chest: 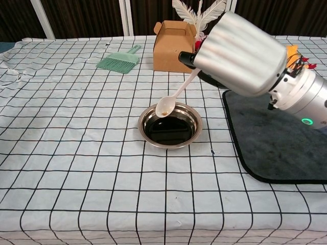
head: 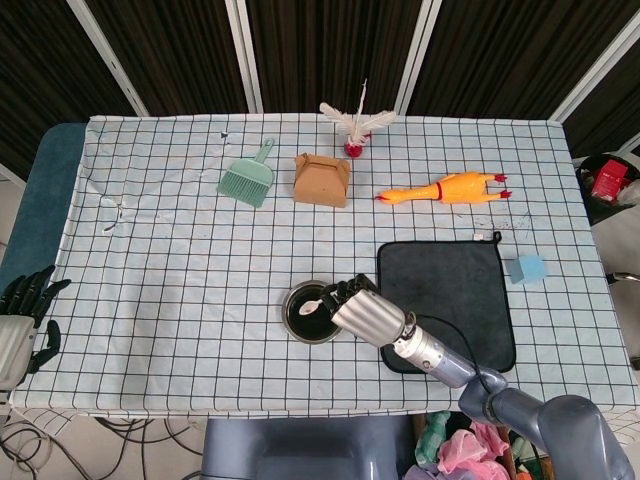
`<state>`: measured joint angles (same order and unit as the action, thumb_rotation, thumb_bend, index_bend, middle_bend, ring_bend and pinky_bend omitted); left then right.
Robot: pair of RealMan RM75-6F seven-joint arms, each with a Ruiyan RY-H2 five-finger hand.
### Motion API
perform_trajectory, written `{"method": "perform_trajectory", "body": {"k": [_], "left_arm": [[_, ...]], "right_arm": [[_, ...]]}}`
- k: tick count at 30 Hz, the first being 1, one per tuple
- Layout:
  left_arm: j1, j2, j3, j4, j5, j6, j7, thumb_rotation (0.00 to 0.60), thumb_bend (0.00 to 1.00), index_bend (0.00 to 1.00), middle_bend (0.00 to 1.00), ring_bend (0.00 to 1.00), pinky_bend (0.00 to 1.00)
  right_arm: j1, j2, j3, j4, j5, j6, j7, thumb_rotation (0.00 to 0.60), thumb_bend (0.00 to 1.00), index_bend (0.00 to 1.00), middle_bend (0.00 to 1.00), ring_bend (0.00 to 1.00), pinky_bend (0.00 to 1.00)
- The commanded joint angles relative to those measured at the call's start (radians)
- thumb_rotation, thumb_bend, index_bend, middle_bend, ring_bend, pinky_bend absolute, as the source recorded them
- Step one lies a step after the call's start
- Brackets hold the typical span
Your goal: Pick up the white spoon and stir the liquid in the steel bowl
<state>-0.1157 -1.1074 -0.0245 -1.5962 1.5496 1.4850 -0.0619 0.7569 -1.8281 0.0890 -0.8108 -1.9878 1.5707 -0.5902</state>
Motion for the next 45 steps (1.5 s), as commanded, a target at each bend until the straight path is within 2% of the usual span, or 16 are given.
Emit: {"method": "perform_trajectory", "body": {"k": [1, 45], "left_arm": [[-0.001, 0.0, 0.0, 0.0, 0.0, -0.002, -0.001, 0.6, 0.73, 0.15, 0.0, 0.0, 0.0], [-0.004, 0.002, -0.001, 0.002, 0.001, -0.003, -0.001, 0.6, 0.73, 0.15, 0.0, 0.0, 0.0]], "right_arm": [[0.002, -0.02, -0.012, 0.022, 0.001, 0.003, 0.004, 0.6, 0.47, 0.66, 0.83, 0.96, 1.0], [0.025, -0.244, -0.087, 0.406, 0.102, 0.011, 0.123, 0.6, 0.47, 0.68, 0.83, 0.96, 1.0]]}}
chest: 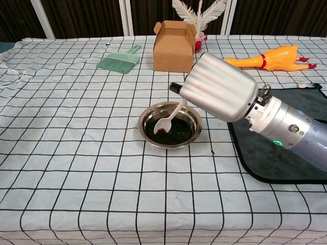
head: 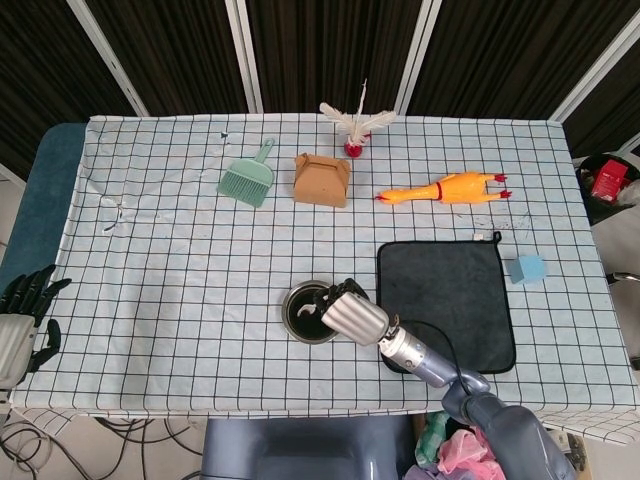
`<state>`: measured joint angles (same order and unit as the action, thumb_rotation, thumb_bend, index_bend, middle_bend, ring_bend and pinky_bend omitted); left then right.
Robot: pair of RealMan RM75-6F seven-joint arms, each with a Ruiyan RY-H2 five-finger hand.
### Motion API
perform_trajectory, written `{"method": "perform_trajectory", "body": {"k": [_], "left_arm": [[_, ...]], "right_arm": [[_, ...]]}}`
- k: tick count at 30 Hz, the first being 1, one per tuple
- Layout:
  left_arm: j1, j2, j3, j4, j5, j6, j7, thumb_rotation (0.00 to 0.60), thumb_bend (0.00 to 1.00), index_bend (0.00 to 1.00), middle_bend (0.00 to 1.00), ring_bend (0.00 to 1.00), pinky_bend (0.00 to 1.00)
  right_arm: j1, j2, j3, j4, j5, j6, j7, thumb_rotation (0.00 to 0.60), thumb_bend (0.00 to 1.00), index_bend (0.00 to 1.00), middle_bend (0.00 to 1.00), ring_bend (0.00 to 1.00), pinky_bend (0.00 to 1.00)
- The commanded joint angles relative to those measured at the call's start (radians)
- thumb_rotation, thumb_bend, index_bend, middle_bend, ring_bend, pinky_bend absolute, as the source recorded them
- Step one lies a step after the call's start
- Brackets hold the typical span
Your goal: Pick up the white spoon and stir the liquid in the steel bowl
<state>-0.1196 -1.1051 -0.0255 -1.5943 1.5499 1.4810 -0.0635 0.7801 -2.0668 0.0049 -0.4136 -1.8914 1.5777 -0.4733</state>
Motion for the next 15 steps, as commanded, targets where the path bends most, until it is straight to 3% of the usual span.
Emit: {"method": "perform_trajectory", "body": {"k": [1, 15], "left_arm": [[0.0, -0.001, 0.0, 0.0, 0.001, 0.001, 0.001, 0.6, 0.73, 0.15, 0.0, 0.0, 0.0], [0.002, -0.002, 0.002, 0.007, 0.006, 0.005, 0.002, 0.6, 0.73, 0.15, 0.0, 0.0, 0.0]], "right_arm": [[0.002, -0.008, -0.003, 0.013, 0.009, 0.006, 0.01, 0.6, 0.47, 0.68, 0.83, 0.96, 1.0], [0.001, -0.01, -0.011, 0.052, 0.039, 0.009, 0.028, 0.6, 0.47, 0.69, 0.83, 0.96, 1.0]]}}
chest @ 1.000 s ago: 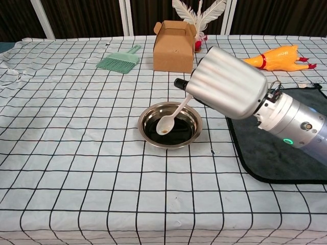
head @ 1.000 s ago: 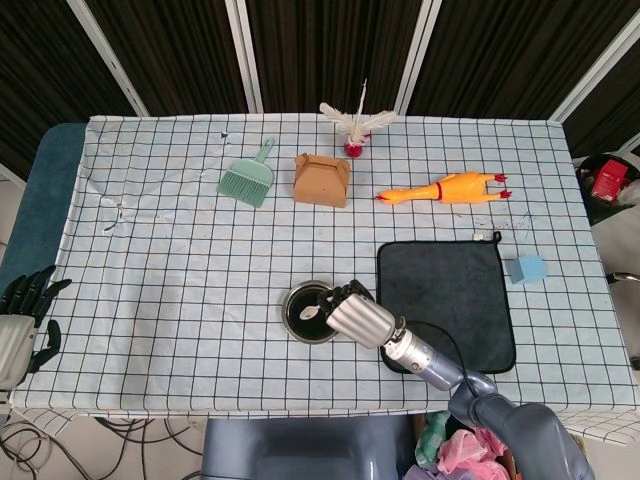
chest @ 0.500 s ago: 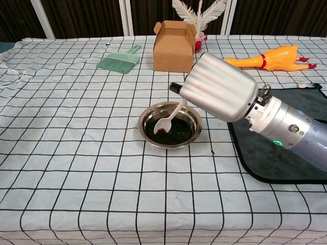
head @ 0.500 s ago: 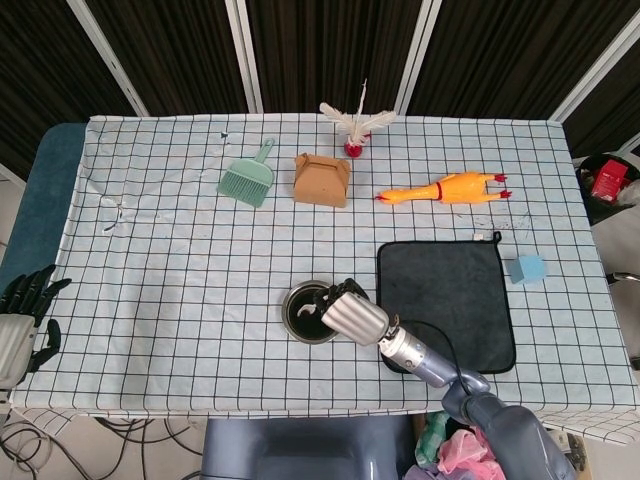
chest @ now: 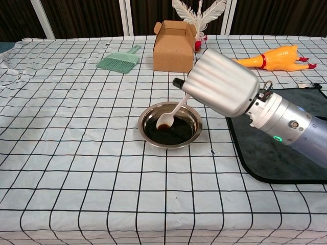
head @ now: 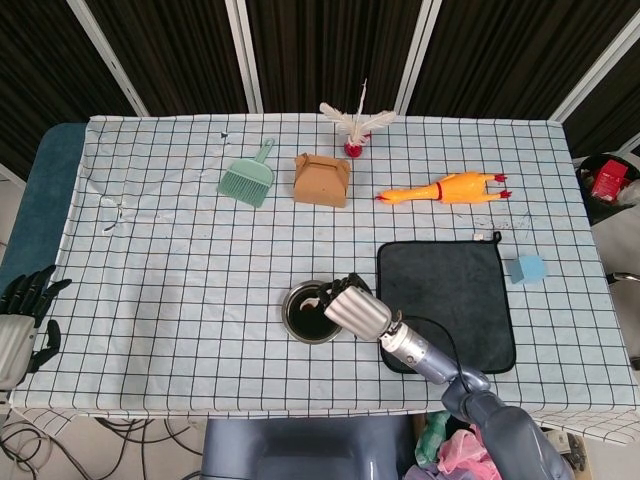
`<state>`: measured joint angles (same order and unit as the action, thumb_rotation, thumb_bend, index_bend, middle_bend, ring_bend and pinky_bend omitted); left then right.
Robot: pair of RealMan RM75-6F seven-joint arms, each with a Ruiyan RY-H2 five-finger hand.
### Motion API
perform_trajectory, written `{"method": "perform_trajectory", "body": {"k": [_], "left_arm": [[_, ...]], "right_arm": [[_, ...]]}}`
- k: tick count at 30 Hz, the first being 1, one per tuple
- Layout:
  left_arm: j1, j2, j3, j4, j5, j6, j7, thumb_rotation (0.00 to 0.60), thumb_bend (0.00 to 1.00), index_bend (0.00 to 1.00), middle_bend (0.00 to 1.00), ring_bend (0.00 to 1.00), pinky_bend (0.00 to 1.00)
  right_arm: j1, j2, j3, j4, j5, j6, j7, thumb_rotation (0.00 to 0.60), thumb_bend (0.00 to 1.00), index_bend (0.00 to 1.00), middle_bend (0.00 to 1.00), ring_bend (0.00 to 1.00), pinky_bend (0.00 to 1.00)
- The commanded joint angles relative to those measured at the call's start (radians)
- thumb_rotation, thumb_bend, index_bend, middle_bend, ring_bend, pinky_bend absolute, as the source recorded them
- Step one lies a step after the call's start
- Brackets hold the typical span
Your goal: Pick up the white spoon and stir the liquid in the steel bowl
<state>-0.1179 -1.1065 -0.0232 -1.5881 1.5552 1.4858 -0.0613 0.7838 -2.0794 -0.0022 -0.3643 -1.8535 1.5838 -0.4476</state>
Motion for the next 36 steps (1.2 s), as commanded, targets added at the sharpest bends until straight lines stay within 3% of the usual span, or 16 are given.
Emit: {"method": "perform_trajectory", "body": {"k": [1, 20, 36], "left_arm": [[0.0, 0.0, 0.0, 0.001, 0.0, 0.001, -0.001, 0.6, 0.73, 0.15, 0.0, 0.0, 0.0], [0.002, 0.0, 0.0, 0.001, 0.001, 0.006, 0.007, 0.6, 0.73, 0.15, 0.0, 0.0, 0.0], [0.001, -0.001, 0.001, 0.0, 0.003, 0.003, 0.015, 0.6, 0.73, 0.15, 0.0, 0.0, 0.0]], "right_arm": [[-0.004, 0.005, -0.006, 0.006, 0.0, 0.007, 0.002, 0.6, 0.47, 0.69, 0.83, 0.96, 1.0], [-0.045, 0.074, -0.057, -0.02, -0.008, 0.072, -0.001, 0.6, 0.47, 0.69, 0.83, 0.96, 1.0], [-0.08, 0.134, -0.106, -0.135, -0.045, 0.116, -0.034, 0.6, 0.47, 0.7, 0.83, 0.96, 1.0]]}}
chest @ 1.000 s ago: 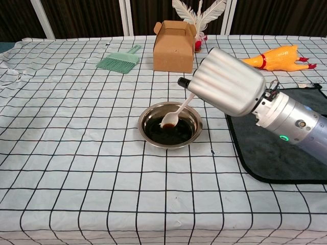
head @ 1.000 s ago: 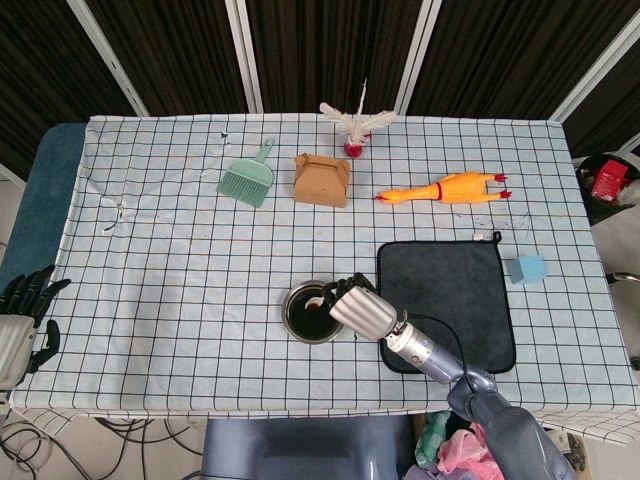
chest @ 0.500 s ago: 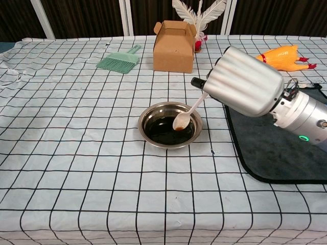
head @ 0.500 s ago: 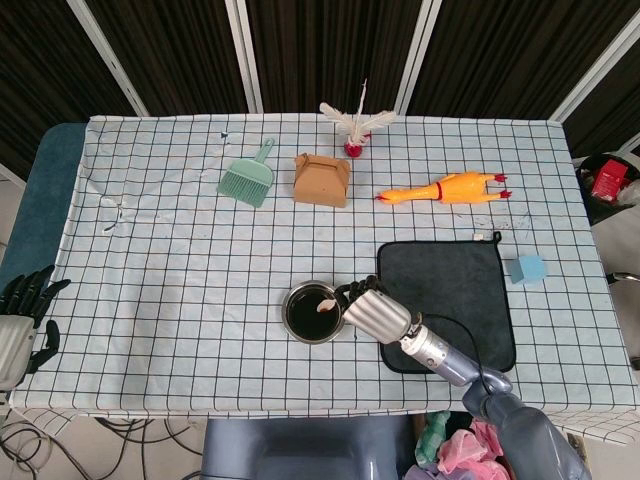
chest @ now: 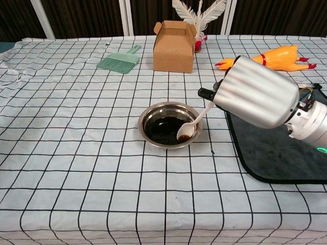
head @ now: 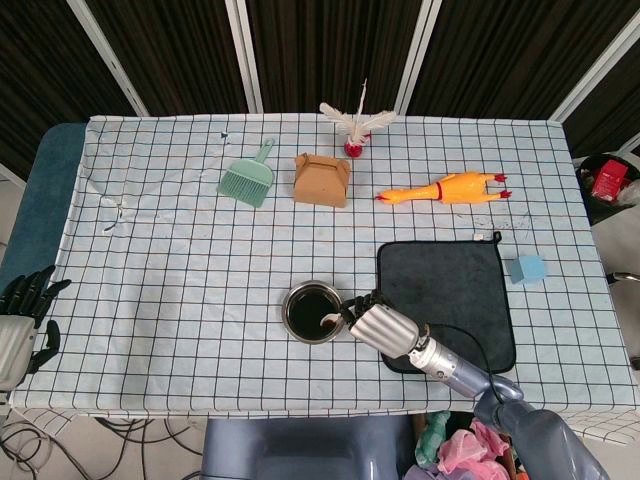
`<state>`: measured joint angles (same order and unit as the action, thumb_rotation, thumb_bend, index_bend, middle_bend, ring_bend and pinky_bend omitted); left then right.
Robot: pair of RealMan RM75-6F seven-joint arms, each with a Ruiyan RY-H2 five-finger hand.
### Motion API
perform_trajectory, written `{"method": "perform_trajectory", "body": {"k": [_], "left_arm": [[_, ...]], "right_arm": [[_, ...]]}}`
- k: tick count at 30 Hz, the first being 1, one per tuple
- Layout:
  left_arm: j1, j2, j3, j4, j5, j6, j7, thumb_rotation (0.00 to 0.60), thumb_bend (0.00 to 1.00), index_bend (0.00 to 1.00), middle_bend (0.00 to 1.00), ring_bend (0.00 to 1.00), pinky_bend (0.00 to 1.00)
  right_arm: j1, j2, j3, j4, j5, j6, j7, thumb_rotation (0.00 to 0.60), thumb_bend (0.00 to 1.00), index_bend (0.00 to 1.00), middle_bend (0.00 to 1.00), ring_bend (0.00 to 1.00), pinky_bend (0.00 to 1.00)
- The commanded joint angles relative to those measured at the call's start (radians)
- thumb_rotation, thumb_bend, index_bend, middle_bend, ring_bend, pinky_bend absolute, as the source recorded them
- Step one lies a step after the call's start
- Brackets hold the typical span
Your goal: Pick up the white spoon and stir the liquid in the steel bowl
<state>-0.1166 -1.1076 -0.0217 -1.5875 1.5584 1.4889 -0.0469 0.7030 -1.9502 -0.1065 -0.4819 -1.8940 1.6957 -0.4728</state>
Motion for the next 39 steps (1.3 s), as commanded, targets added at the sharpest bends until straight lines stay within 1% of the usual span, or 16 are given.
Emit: {"method": "perform_trajectory", "body": {"k": [1, 6, 13, 19, 25, 39], "left_arm": [[0.0, 0.0, 0.0, -0.001, 0.0, 0.0, 0.0, 0.6, 0.73, 0.15, 0.0, 0.0, 0.0], [0.0, 0.001, -0.001, 0.0, -0.001, 0.0, -0.002, 0.6, 0.73, 0.15, 0.0, 0.0, 0.0], [-0.001, -0.001, -0.001, 0.002, 0.0, 0.0, -0.004, 0.6, 0.73, 0.15, 0.0, 0.0, 0.0], [-0.001, -0.001, -0.001, 0.003, 0.002, 0.002, -0.005, 0.6, 0.73, 0.15, 0.0, 0.0, 0.0], [-0.003, 0.0, -0.003, 0.0, -0.001, -0.001, -0.002, 0.6, 0.73, 0.15, 0.0, 0.0, 0.0], [-0.003, -0.002, -0.003, 0.005, -0.001, 0.001, -0.001, 0.6, 0.73, 0.15, 0.0, 0.0, 0.0]], "right_arm": [[0.001, 0.006, -0.003, -0.025, -0.006, 0.004, -0.011, 0.6, 0.47, 0.7, 0.83, 0.96, 1.0], [0.008, 0.006, -0.005, -0.058, -0.016, -0.004, -0.029, 0.6, 0.47, 0.7, 0.83, 0.96, 1.0], [0.024, -0.008, 0.017, -0.09, -0.007, -0.022, -0.035, 0.6, 0.47, 0.7, 0.83, 0.96, 1.0], [0.037, -0.036, 0.033, -0.091, 0.002, -0.048, -0.028, 0.6, 0.47, 0.7, 0.83, 0.96, 1.0], [0.05, -0.068, 0.052, -0.041, 0.018, -0.069, -0.007, 0.6, 0.47, 0.7, 0.83, 0.96, 1.0], [0.066, -0.125, 0.065, 0.06, 0.041, -0.087, 0.033, 0.6, 0.47, 0.7, 0.83, 0.96, 1.0]]}}
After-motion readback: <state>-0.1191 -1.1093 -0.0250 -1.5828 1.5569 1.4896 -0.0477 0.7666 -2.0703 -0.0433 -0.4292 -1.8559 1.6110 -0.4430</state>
